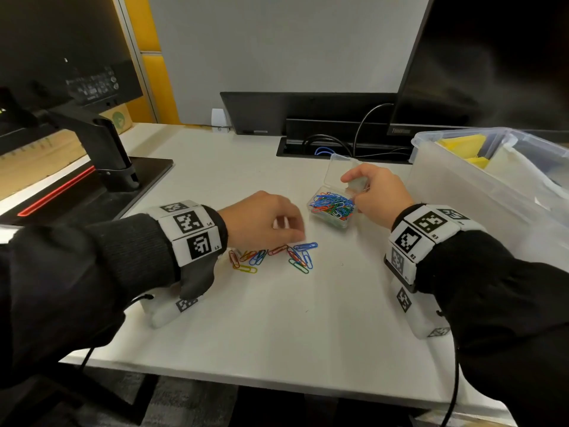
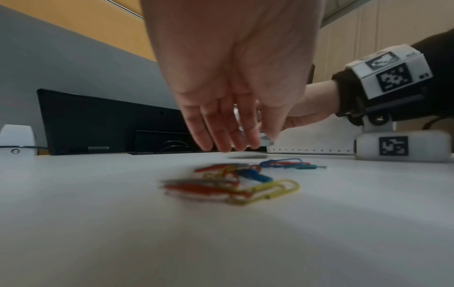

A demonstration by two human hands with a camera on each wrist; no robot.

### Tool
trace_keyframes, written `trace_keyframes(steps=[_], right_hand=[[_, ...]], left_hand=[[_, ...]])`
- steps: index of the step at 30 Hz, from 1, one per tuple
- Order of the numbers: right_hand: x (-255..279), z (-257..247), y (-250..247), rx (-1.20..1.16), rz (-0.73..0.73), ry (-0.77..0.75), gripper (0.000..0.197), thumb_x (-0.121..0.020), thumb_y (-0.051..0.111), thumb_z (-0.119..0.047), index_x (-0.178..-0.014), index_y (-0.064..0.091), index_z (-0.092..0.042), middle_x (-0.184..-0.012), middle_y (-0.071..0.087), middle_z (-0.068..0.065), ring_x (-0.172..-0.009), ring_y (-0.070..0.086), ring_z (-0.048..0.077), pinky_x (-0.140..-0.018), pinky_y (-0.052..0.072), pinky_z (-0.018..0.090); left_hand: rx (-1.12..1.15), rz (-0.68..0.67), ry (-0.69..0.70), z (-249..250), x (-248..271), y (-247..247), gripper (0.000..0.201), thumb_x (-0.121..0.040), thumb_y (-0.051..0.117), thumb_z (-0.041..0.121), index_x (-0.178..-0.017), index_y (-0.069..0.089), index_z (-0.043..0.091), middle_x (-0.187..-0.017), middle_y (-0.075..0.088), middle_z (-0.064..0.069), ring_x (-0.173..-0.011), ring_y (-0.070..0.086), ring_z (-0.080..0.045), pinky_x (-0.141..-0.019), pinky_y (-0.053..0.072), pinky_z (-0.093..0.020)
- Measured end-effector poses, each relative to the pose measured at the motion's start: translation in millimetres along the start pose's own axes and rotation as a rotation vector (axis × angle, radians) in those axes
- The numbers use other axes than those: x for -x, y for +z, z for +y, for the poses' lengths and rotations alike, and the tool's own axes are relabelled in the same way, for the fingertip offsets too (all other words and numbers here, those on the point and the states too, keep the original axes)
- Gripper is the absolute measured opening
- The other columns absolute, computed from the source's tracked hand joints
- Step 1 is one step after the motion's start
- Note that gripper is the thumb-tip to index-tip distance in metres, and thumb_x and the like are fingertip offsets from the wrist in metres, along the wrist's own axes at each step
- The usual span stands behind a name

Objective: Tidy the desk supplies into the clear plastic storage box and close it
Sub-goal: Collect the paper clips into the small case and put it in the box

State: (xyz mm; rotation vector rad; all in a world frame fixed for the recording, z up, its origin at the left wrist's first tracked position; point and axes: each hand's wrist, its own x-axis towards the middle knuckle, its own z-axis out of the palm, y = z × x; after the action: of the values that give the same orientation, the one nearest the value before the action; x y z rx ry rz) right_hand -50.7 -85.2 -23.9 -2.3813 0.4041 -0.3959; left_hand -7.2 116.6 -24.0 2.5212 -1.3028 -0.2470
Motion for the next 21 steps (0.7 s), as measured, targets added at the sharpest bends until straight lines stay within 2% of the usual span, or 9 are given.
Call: trace_keyframes(steps=[1,3,5,7,11,13,15,18,21], right_hand=[[0,0,0,0.000,0.000,0.005,0.033,-0.085,0.053,0.003,-0.112,0.061,-0.015,-0.075,0.044,-0.004,-0.085,0.047,0.017,-0.051,0.031,0.012],[0,-2,0,0.008,-0.009,0.002,0.033,-0.085,0.053,0.003,-0.111,0.061,-0.015,-0.072,0.044,-0.006,-0.083,0.049,0.018,-0.052,0.034,0.013],[2,-3,0,0.026,-0.036,-0.009,0.034,-0.084,0.053,0.005,-0.110,0.062,-0.016,-0.082,0.051,0.000,-0.083,0.051,0.018,-0.059,0.041,0.017],[3,-4,0,0.024,-0.064,-0.010,0.036,-0.083,0.054,0.006,-0.109,0.062,-0.017,-0.095,0.053,0.003,-0.085,0.052,0.018,-0.070,0.046,0.026],[3,-4,0,-0.011,-0.116,-0.006,0.036,-0.083,0.055,0.007,-0.109,0.063,-0.016,-0.095,0.051,0.001,-0.089,0.051,0.017,-0.080,0.051,0.030],[4,-4,1,-0.022,-0.142,-0.002,0.033,-0.084,0.056,0.005,-0.108,0.063,-0.016,-0.086,0.051,-0.002,-0.090,0.053,0.019,-0.081,0.052,0.031],[4,-4,2,-0.029,-0.175,0.001,0.031,-0.085,0.057,0.003,-0.107,0.064,-0.017,-0.092,0.054,0.001,-0.093,0.056,0.021,-0.083,0.054,0.035],[3,-2,3,-0.022,-0.241,0.006,0.032,-0.084,0.057,0.005,-0.104,0.064,-0.020,-0.101,0.056,0.006,-0.092,0.059,0.022,-0.082,0.057,0.039],[3,-2,5,-0.006,-0.294,0.000,0.033,-0.083,0.059,0.005,-0.097,0.063,-0.025,-0.102,0.061,0.010,-0.091,0.061,0.025,-0.083,0.056,0.041]], left_hand=[[0.035,-0.012,0.057,3,0,1,0.025,-0.085,0.062,0.038,-0.106,0.068,0.026,-0.106,0.063,0.009,-0.097,0.056,-0.007,-0.080,0.043,-0.010],[0.061,-0.107,0.192,12,-1,5,0.031,-0.080,0.067,0.041,-0.109,0.067,0.029,-0.111,0.060,0.011,-0.105,0.052,-0.004,-0.090,0.038,-0.011],[0.035,-0.197,0.279,19,-3,11,0.034,-0.078,0.070,0.039,-0.110,0.066,0.028,-0.116,0.058,0.009,-0.109,0.049,-0.002,-0.098,0.033,-0.012],[0.038,-0.190,0.297,16,-4,13,0.028,-0.079,0.072,0.030,-0.106,0.068,0.024,-0.111,0.061,0.006,-0.102,0.052,-0.003,-0.095,0.037,-0.014],[0.025,-0.134,0.199,-9,9,3,0.013,-0.080,0.069,0.021,-0.093,0.071,0.022,-0.092,0.063,0.009,-0.080,0.056,0.001,-0.083,0.042,-0.015],[0.031,-0.099,0.159,-19,19,-3,0.018,-0.079,0.070,0.027,-0.098,0.069,0.029,-0.098,0.061,0.014,-0.088,0.055,0.003,-0.088,0.040,-0.015],[0.033,-0.063,0.124,-26,27,-8,0.038,-0.074,0.073,0.041,-0.111,0.061,0.039,-0.117,0.054,0.017,-0.108,0.046,0.001,-0.100,0.033,-0.016],[-0.040,-0.194,-0.004,-34,35,-10,0.073,-0.064,0.076,0.053,-0.128,0.043,0.049,-0.139,0.032,0.022,-0.129,0.023,-0.001,-0.112,0.017,-0.021],[-0.040,-0.251,-0.016,-41,36,-8,0.065,-0.067,0.075,0.052,-0.125,0.046,0.051,-0.136,0.036,0.022,-0.126,0.029,-0.003,-0.109,0.021,-0.015]])
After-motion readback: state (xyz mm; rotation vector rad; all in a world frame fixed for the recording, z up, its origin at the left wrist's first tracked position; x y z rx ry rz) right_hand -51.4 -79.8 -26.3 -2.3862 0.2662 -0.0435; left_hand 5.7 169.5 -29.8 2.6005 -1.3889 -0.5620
